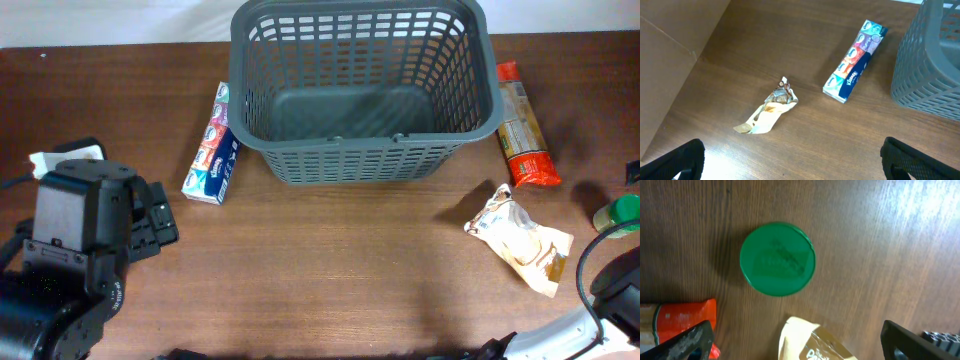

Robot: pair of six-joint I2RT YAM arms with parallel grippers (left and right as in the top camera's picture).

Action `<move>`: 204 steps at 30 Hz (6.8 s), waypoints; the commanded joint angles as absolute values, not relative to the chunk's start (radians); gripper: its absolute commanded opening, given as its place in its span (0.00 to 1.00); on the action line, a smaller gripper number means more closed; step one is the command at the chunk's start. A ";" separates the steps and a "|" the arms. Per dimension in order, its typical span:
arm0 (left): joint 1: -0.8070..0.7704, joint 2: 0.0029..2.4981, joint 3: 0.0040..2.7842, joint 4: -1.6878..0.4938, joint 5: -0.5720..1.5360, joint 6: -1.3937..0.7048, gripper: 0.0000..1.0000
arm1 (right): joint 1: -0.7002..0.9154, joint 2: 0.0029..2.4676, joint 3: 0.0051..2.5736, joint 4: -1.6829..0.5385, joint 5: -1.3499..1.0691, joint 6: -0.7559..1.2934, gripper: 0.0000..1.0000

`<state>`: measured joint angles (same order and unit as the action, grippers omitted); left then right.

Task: Pack container
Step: 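Move the right gripper down over the green-capped Knorr jar, then close the right gripper around the Knorr jar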

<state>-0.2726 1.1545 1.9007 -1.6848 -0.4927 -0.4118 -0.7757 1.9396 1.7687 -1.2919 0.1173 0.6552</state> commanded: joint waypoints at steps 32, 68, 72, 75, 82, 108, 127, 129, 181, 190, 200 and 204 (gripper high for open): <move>-0.267 1.156 1.899 -1.687 -0.485 -0.418 1.00 | -0.825 2.079 1.765 -1.240 0.142 0.678 0.98; -0.267 1.156 1.899 -1.687 -0.485 -0.418 1.00 | -0.826 2.166 1.766 -1.234 0.104 0.659 0.99; -0.268 1.156 1.899 -1.687 -0.485 -0.418 1.00 | -0.826 2.166 1.766 -1.240 0.104 0.659 0.99; -0.267 1.156 1.899 -1.687 -0.485 -0.418 1.00 | -0.826 2.166 1.766 -1.241 0.104 0.659 0.99; -0.267 1.156 1.899 -1.687 -0.485 -0.418 1.00 | -0.826 2.166 1.766 -1.232 0.105 0.658 0.99; -0.268 1.156 1.899 -1.687 -0.485 -0.418 1.00 | -0.826 2.167 1.765 -1.192 0.104 0.633 0.99; -0.267 1.156 1.899 -1.687 -0.485 -0.418 1.00 | -0.826 2.167 1.689 -1.132 0.104 0.622 0.99; -0.267 1.156 1.899 -1.687 -0.485 -0.418 1.00 | -0.826 2.167 1.687 -1.124 0.105 0.621 0.99; -0.267 1.156 1.899 -1.687 -0.485 -0.418 1.00 | -0.826 2.181 1.608 -1.007 0.104 0.505 0.99; -0.267 1.156 1.899 -1.687 -0.485 -0.418 1.00 | -0.825 2.230 1.608 -0.998 0.101 0.505 0.99; -0.267 1.156 1.899 -1.687 -0.485 -0.418 1.00 | -0.825 2.230 1.608 -0.998 0.097 0.505 0.99; -0.267 1.156 1.899 -1.687 -0.485 -0.418 1.00 | -0.825 2.230 1.608 -0.998 0.096 0.505 0.97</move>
